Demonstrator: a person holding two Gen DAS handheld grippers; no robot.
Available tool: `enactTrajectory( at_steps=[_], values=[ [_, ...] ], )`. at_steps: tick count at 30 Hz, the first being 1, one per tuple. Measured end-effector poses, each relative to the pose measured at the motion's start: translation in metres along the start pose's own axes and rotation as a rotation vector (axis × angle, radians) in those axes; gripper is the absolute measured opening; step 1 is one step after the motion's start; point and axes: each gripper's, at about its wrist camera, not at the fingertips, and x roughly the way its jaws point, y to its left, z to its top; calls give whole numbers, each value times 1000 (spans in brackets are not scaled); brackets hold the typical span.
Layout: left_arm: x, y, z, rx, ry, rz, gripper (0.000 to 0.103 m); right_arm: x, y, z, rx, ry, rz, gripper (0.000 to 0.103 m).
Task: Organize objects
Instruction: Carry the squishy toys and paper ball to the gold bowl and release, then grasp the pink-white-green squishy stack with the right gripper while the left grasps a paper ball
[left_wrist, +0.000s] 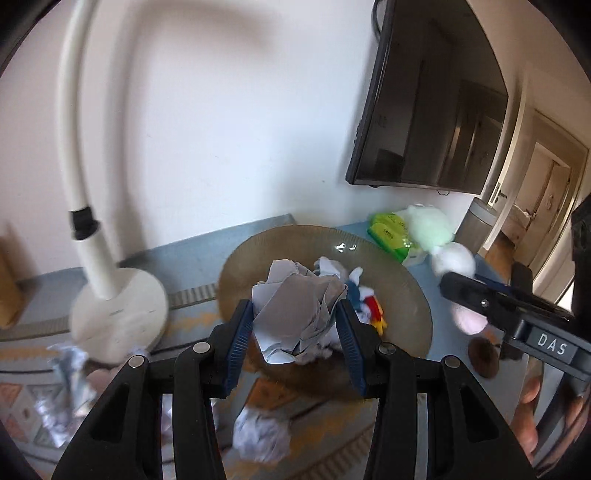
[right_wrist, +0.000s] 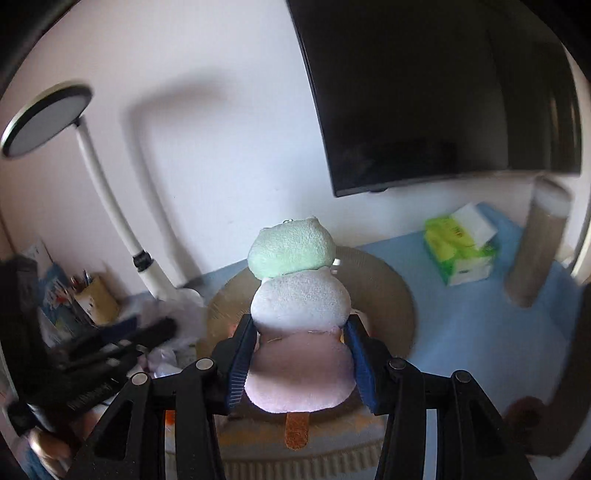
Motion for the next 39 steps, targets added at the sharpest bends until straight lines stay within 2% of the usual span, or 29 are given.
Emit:
enactTrajectory(
  at_steps=[1,2,3,5,10,12,14,17,19,20,21,22,24,26,28,31,33,35,39],
  values=[
    [9,-1,2,-1,5,-4,43,10,-4,4,30,14,37,48],
    [13,-3,3,-4,7,-9,50,20,-8,7,53,34,66,53],
    [17,-2,4,-11,9,-14,70,31,-12,9,69,58,83,66],
    [24,0,3,-29,25,-8,97,48,-19,9,100,102,83,67],
    [-13,18,-16,-64,-4,-20,97,43,-35,-11,153,102,163,67],
    [-40,28,-25,-91,-32,-21,97,36,-35,-18,151,98,153,67],
    [-71,40,-35,-108,-69,1,97,23,-27,-25,148,100,181,67],
    [-120,64,-58,-123,-115,82,98,-1,2,-29,96,81,234,69],
    [-148,85,-80,-145,-130,176,101,-19,31,-38,29,63,246,79],
    [-156,96,-89,-163,-134,211,102,-26,44,-43,4,56,249,94],
    [-167,114,-105,-204,-136,259,102,-31,55,-52,-19,45,249,103],
    [-173,126,-115,-232,-136,294,102,-36,68,-64,-40,29,244,103],
    [-179,159,-146,-295,-111,434,102,-32,88,-88,-81,32,234,103],
    [-177,183,-169,-337,-71,483,102,-19,107,-117,-132,49,170,103],
    [-173,204,-191,-401,-45,491,102,-1,121,-141,-171,97,142,103],
    [-172,213,-208,-429,-62,487,102,15,132,-160,-210,131,102,103],
    [-164,211,-212,-410,-46,503,102,23,134,-169,-240,137,64,103],
    [-164,202,-211,-366,-43,485,102,30,138,-172,-271,155,26,103],
    [-159,184,-210,-268,-34,500,102,35,151,-179,-355,173,-30,103]
  ],
)
